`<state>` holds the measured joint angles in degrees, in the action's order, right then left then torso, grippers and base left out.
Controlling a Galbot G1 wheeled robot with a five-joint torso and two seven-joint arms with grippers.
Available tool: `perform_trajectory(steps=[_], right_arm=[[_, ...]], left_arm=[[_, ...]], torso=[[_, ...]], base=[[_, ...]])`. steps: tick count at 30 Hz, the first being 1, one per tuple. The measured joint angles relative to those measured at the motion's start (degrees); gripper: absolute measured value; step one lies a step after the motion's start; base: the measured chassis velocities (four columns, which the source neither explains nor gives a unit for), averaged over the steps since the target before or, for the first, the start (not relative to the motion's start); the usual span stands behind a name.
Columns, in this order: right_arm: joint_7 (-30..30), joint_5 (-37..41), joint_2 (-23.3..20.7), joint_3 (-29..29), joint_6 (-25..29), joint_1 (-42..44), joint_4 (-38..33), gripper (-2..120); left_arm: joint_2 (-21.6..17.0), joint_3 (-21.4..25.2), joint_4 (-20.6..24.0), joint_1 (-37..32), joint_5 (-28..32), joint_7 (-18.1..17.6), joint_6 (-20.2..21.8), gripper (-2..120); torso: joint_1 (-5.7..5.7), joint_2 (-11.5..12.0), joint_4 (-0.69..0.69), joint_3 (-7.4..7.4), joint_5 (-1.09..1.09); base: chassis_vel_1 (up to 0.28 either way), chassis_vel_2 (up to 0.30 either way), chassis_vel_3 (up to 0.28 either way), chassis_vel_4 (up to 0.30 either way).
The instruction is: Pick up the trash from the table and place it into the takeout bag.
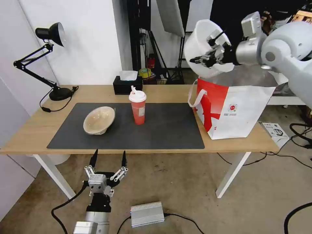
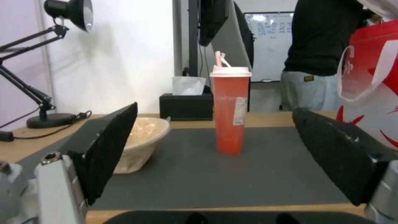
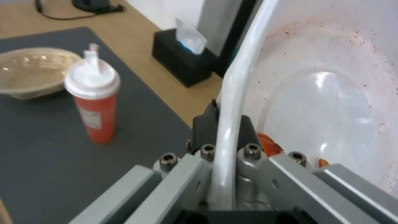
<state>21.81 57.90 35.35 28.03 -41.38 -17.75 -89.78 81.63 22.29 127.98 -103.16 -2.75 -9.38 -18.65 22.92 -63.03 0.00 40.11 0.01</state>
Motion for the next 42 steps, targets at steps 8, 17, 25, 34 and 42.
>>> perform_trajectory(steps=[8, 17, 25, 34, 42], right_arm=[[0.5, -2.1, -3.1, -4.7, 0.0, 5.9, 1.0, 0], [0.8, -3.7, -5.7, -11.7, 0.0, 15.4, 0.0, 0], [1.0, -5.2, -6.8, -17.5, 0.1, 24.1, -0.4, 0], [1.0, -5.7, -6.6, -20.0, 0.1, 28.0, -0.3, 0], [0.9, -5.6, -6.4, -20.3, 0.1, 28.6, -0.4, 0]], left_arm=[[0.0, -0.2, 0.0, -0.5, -0.1, 0.0, 0.0, 100], [-0.3, 0.3, 0.8, -0.6, -0.2, 0.0, 0.0, 100], [-0.6, 1.0, 1.3, -0.7, 0.0, 0.0, 0.1, 100], [-0.5, 1.1, 1.4, -0.8, 0.0, 0.0, 0.1, 100], [-0.4, 0.6, 1.0, -0.7, 0.0, 0.0, 0.1, 100]], torso=[[0.0, 0.0, 0.0, 0.0, -0.01], [0.0, 0.0, 0.0, 0.0, 0.01], [0.0, 0.0, 0.0, 0.0, 0.0], [0.0, 0.0, 0.0, 0.0, 0.0], [0.0, 0.0, 0.0, 0.0, -0.01]], base=[[0.0, 0.0, 0.0, 0.0], [0.0, 0.0, 0.0, 0.0], [0.0, 0.0, 0.0, 0.0], [0.0, 0.0, 0.0, 0.0], [0.0, 0.0, 0.0, 0.0]])
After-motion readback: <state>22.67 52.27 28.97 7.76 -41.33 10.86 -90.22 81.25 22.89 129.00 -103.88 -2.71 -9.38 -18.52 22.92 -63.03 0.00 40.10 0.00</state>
